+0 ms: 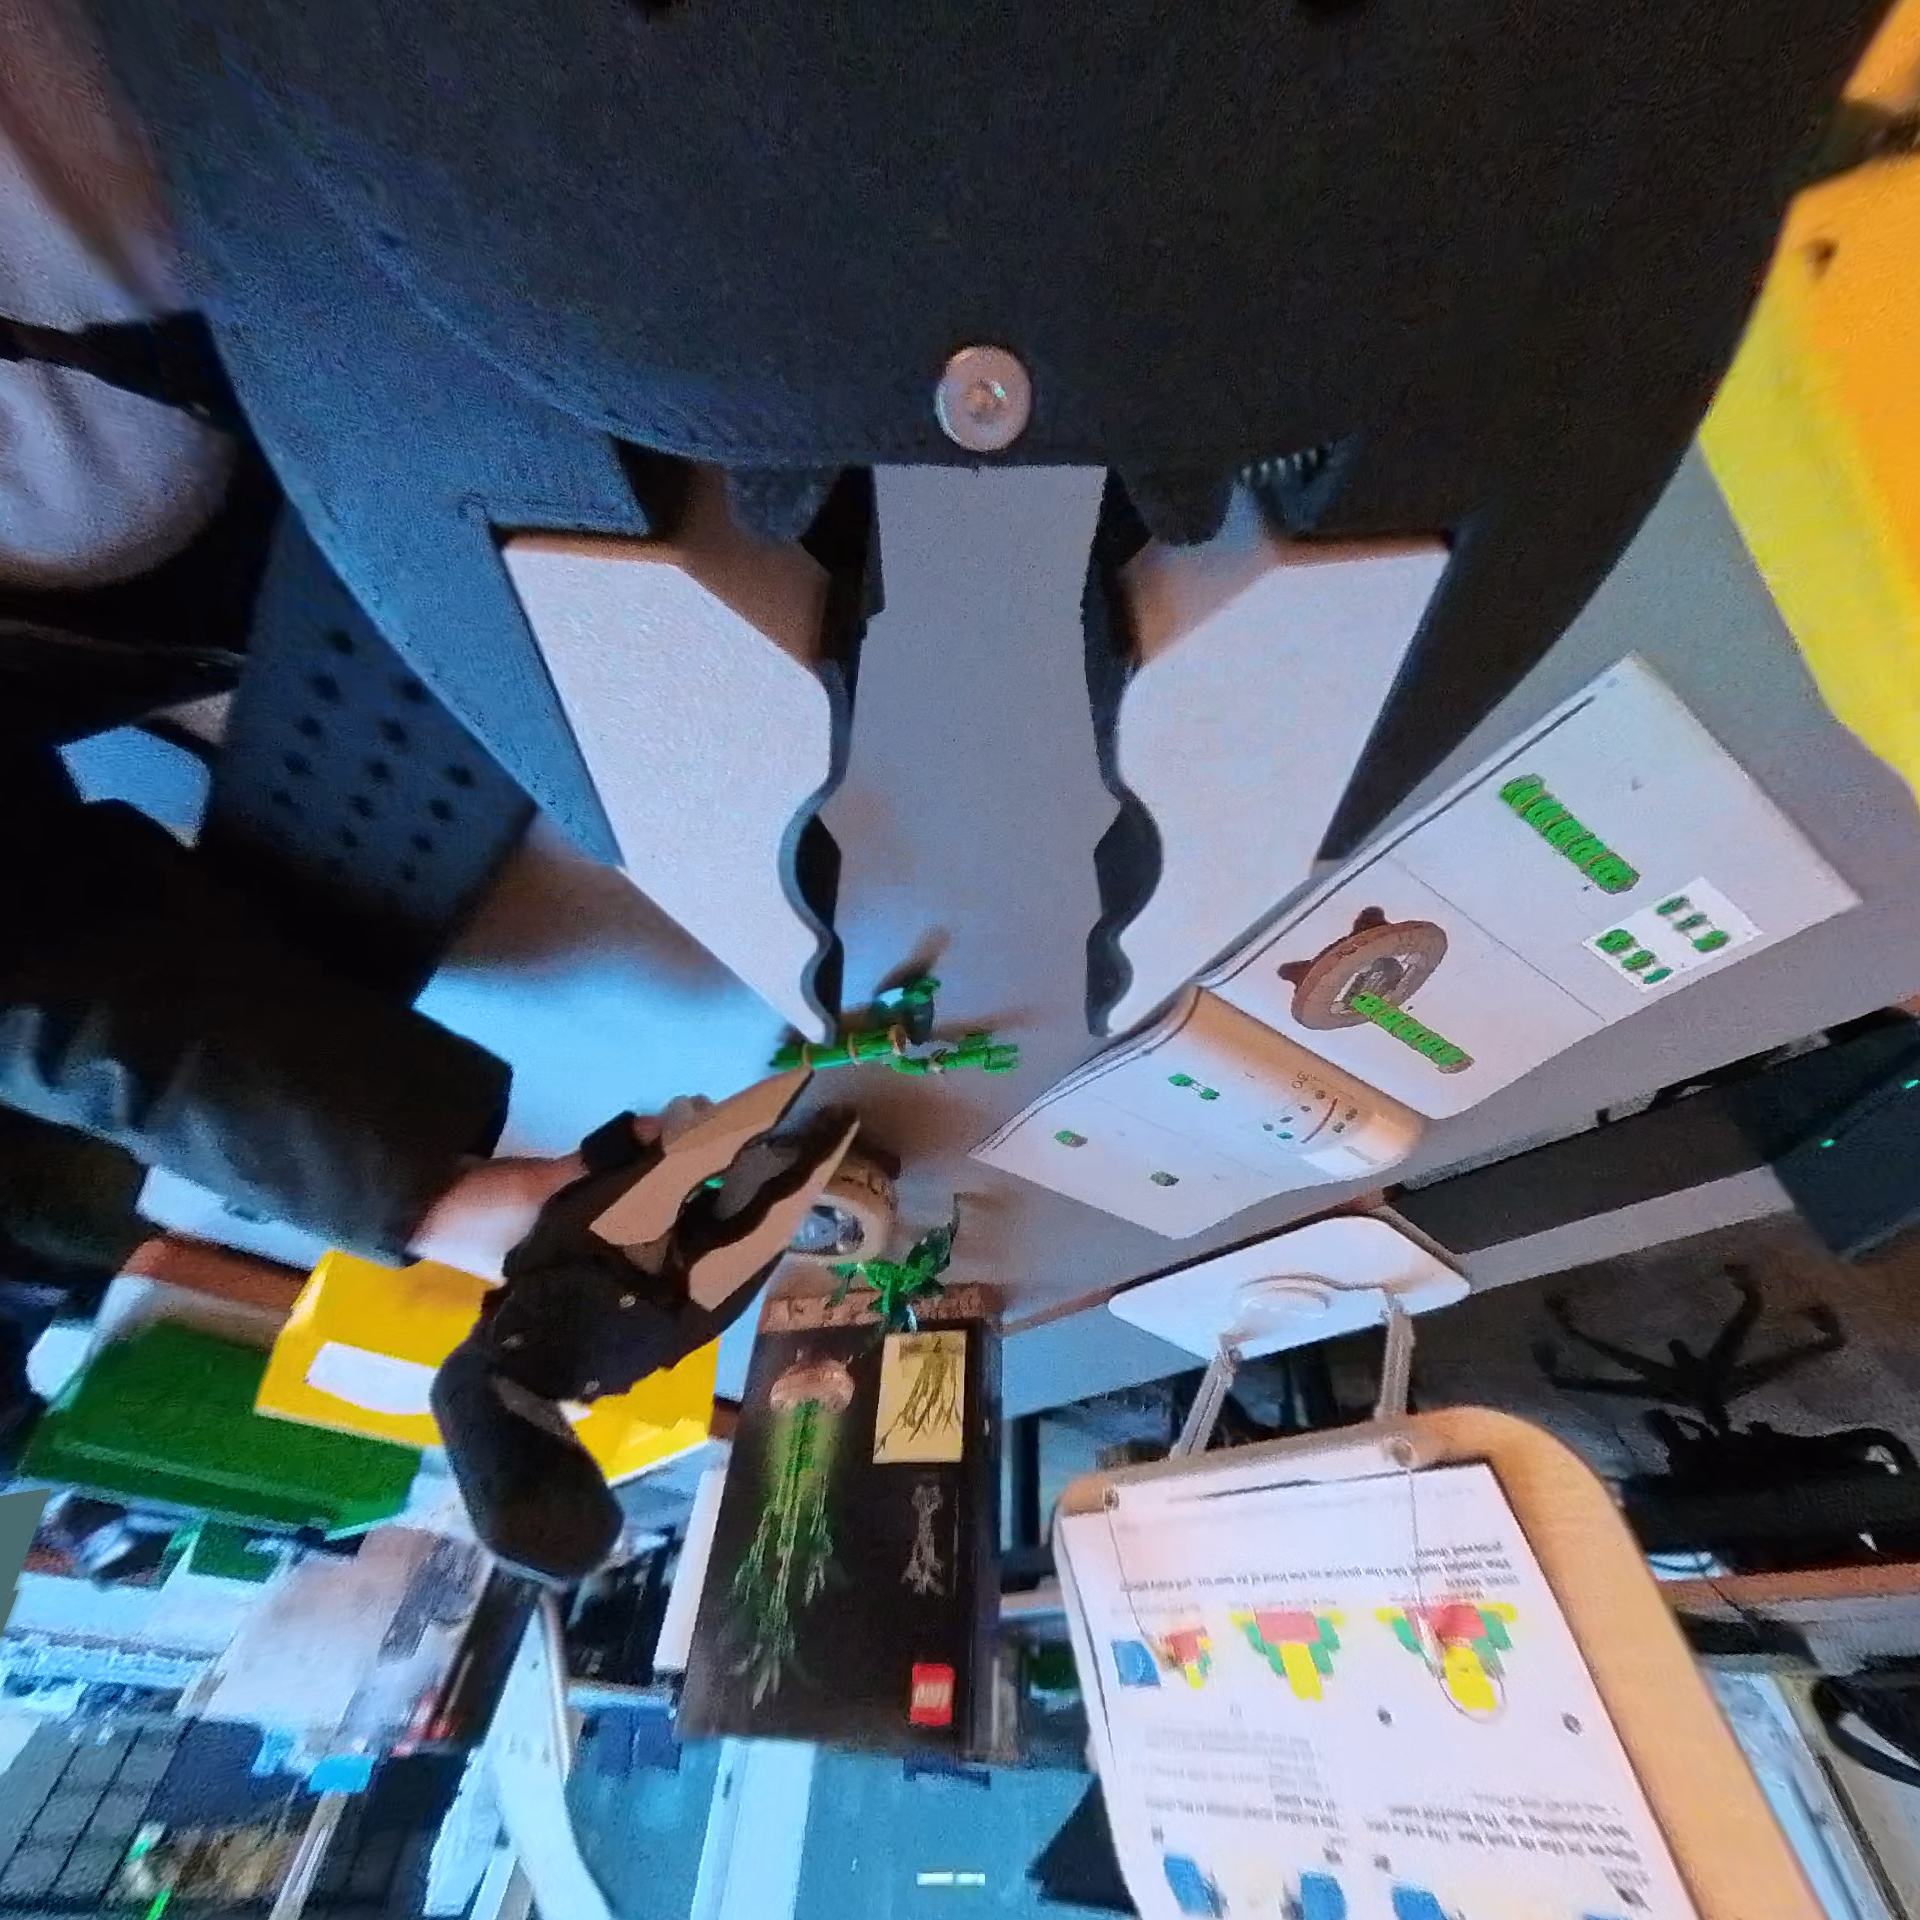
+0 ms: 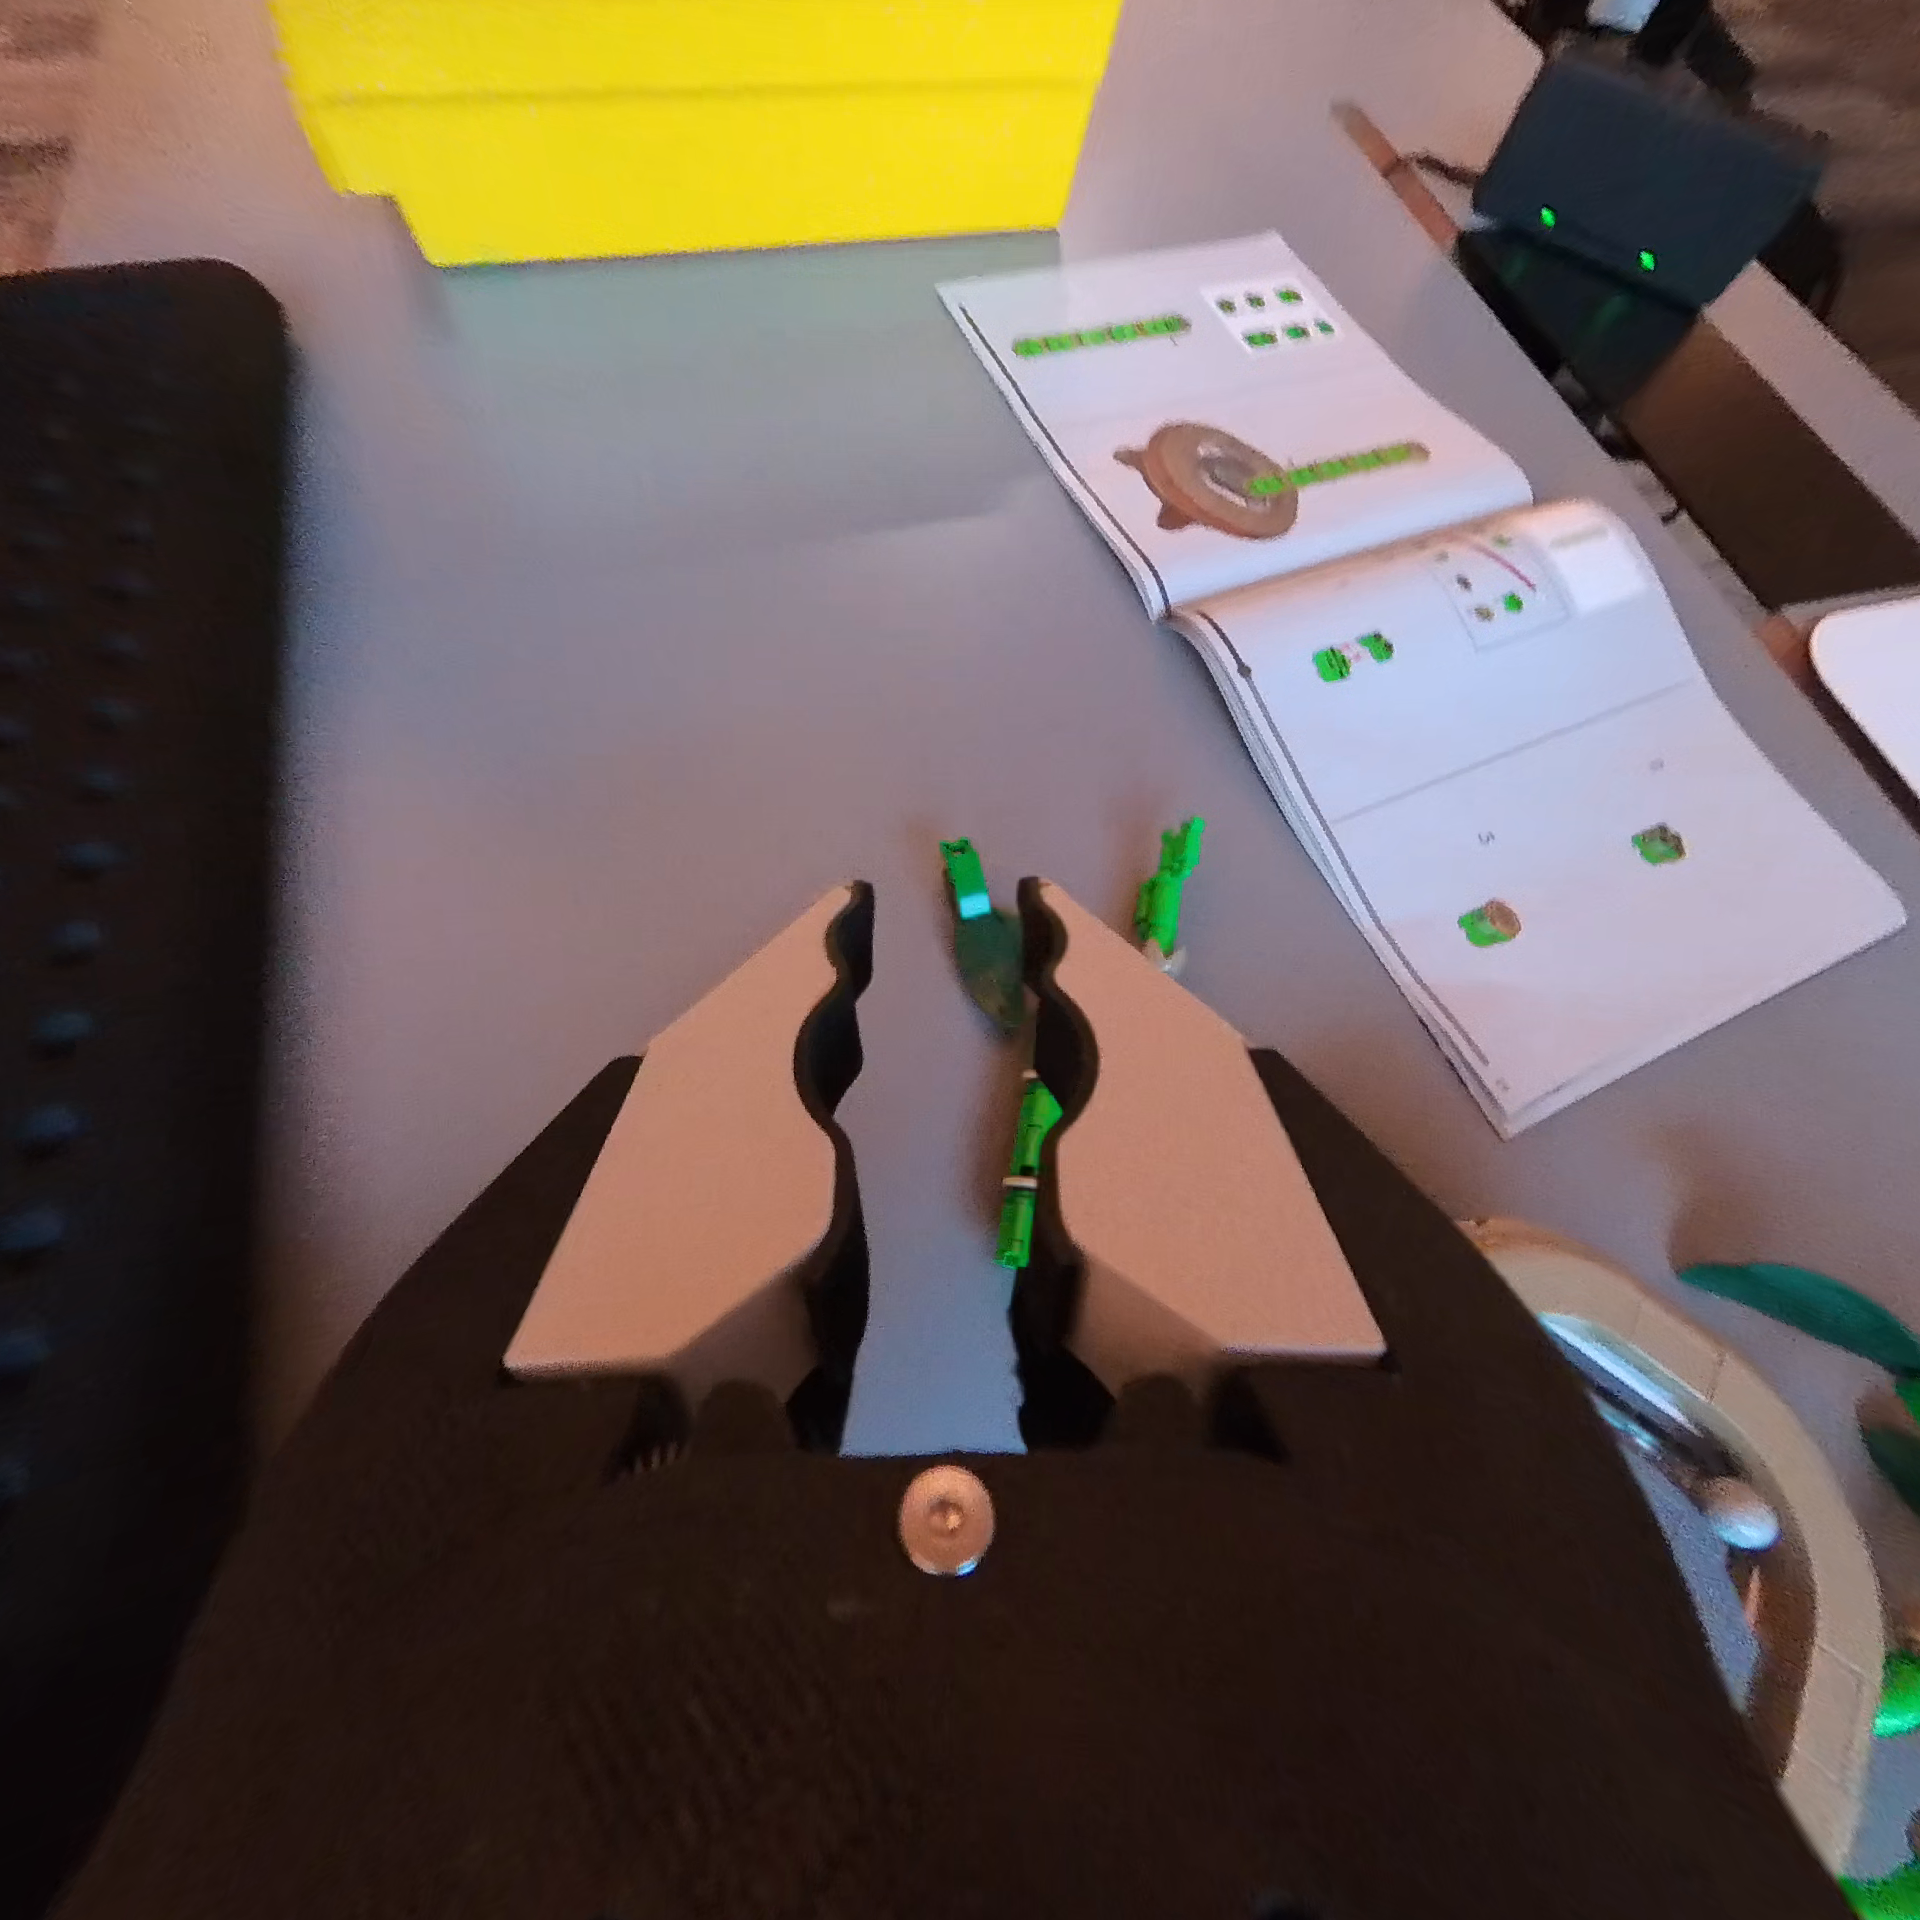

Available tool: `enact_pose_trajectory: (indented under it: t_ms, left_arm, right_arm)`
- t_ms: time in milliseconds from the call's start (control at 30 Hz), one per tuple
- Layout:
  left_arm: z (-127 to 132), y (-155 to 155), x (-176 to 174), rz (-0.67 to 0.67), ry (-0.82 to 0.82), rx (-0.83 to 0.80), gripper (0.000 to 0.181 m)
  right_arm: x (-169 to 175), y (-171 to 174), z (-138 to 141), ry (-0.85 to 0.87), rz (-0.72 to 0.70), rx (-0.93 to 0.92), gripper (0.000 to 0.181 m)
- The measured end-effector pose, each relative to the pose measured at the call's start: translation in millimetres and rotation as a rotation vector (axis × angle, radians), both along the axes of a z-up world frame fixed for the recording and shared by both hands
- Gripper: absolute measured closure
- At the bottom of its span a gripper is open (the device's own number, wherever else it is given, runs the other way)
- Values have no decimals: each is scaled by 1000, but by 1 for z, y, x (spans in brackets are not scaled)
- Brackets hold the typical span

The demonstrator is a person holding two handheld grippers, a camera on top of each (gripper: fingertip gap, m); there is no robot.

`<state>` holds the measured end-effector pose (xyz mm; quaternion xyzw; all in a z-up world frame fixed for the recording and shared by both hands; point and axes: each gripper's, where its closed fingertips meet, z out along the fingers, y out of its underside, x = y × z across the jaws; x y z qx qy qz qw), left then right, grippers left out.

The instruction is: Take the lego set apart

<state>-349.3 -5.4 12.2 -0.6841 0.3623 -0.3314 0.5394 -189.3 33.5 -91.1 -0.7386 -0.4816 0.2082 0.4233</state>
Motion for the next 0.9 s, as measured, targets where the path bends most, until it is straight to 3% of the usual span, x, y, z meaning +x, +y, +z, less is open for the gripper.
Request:
enact_pose_trajectory:
  t_ms: [100,233,333,400,500,633,733,900]
  left_arm:
    - [-24,7,43,-59,50,-57,138]
    - [-22,35,76,-74,11,-152,139]
    - [-15,65,94,-65,-44,-273,138]
    - [-13,84,107,-65,-64,-292,138]
    - [-30,105,119,-60,-60,-270,143]
    - [-65,79,136,-276,-78,-360,146]
    - [-96,64,140,-357,101,-291,146]
    - [-141,57,147,-389,379,-151,152]
  right_arm:
    - [10,9,-20,-82,-75,-47,145]
    - [31,15,-46,-213,-182,-133,139]
    - [35,20,-54,-205,-219,-173,144]
    - [37,21,-60,-202,-230,-217,157]
    - [37,16,-61,-200,-199,-249,166]
    - [41,22,-39,-155,-228,-181,166]
    - [43,18,-31,-124,-245,-211,166]
    - [52,17,-51,-208,-271,-256,166]
